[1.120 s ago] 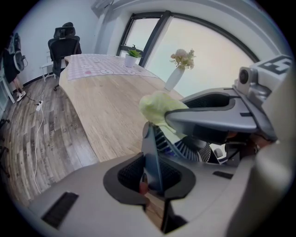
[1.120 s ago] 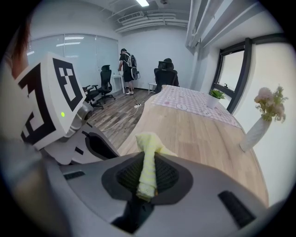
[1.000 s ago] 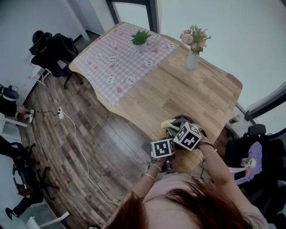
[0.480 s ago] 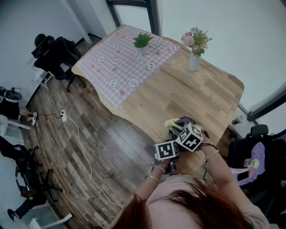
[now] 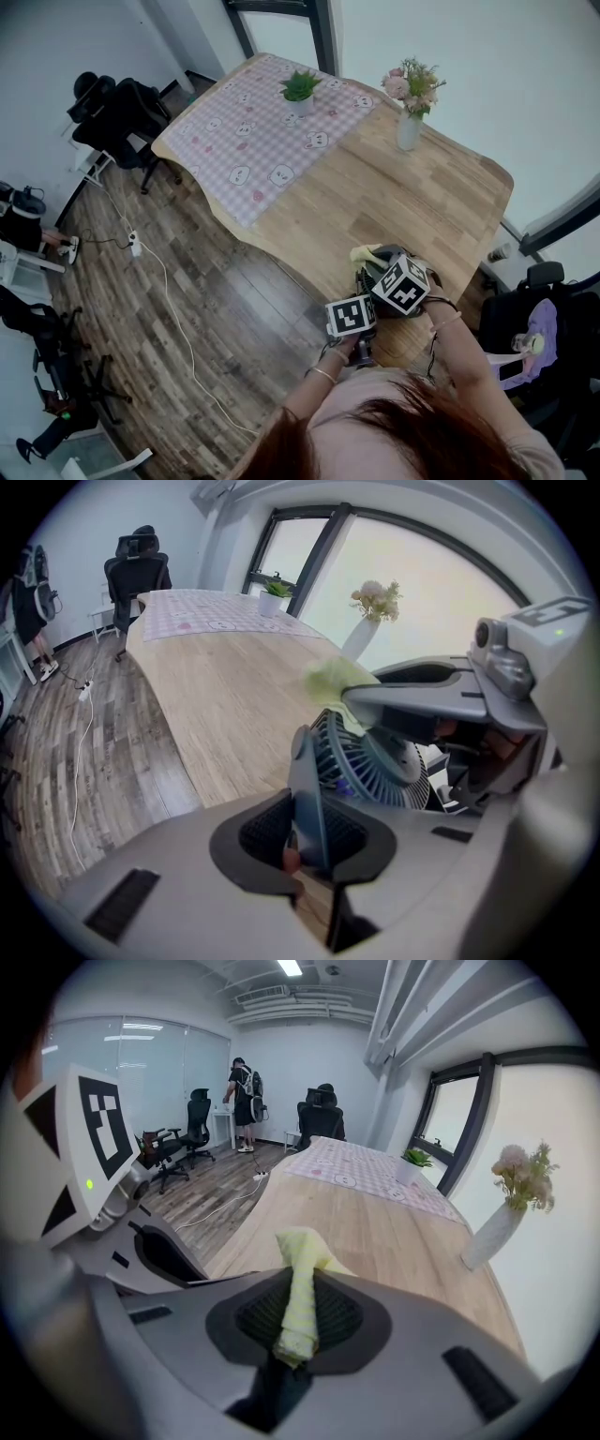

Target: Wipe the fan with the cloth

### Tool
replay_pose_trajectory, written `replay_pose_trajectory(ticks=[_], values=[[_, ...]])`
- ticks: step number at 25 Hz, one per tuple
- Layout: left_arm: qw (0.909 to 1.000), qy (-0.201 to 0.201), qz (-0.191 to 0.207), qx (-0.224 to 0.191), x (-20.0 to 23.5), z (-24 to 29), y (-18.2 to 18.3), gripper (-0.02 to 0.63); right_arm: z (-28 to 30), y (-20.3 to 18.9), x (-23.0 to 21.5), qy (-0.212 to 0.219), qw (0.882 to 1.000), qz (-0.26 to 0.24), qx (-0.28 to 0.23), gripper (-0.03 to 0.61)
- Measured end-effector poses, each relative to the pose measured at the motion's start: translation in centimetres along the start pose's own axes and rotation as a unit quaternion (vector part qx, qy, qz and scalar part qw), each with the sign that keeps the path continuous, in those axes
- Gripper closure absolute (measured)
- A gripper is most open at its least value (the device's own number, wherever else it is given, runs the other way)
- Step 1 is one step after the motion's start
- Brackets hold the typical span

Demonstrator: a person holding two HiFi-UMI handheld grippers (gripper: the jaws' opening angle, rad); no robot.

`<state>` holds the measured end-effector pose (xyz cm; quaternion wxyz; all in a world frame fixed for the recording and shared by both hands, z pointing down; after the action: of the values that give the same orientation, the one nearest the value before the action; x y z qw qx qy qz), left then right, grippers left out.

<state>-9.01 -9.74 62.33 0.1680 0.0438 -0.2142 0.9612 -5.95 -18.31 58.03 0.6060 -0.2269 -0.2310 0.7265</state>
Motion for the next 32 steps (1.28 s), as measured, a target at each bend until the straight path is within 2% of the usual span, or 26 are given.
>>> replay_pose_trajectory(ticks=[20,24,32], values=[[0.9999,-0.011,-0.006,0.007,-0.2,0.0,0.1,0.555,-1.2,-1.2,-2.4,-0.038,0.998,0.044,-0.024,0.526],[0.9997,-0.009,-0.009,0.022,-0.1,0.1,-0.4,0.555,-1.3,-1.3,-2.6,-0.041,0.998,0.048,-0.029,0.526],[0.9998,-0.012,-0.012,0.009,-0.2,0.2,0.1,0.554,-1.8,-1.9,-3.6,-0.059,0.996,0.058,-0.029,0.526]])
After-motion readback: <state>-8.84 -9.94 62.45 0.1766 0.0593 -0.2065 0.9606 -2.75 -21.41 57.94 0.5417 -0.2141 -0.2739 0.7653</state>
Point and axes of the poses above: the fingertips, and each gripper's own axes: z forward along the fingers, x to its left, y out of its top, the point moved 3 cm from there along -z, backward along the fingers, and after that the axes turned 14 degrees about y, right-handed, at the moved point
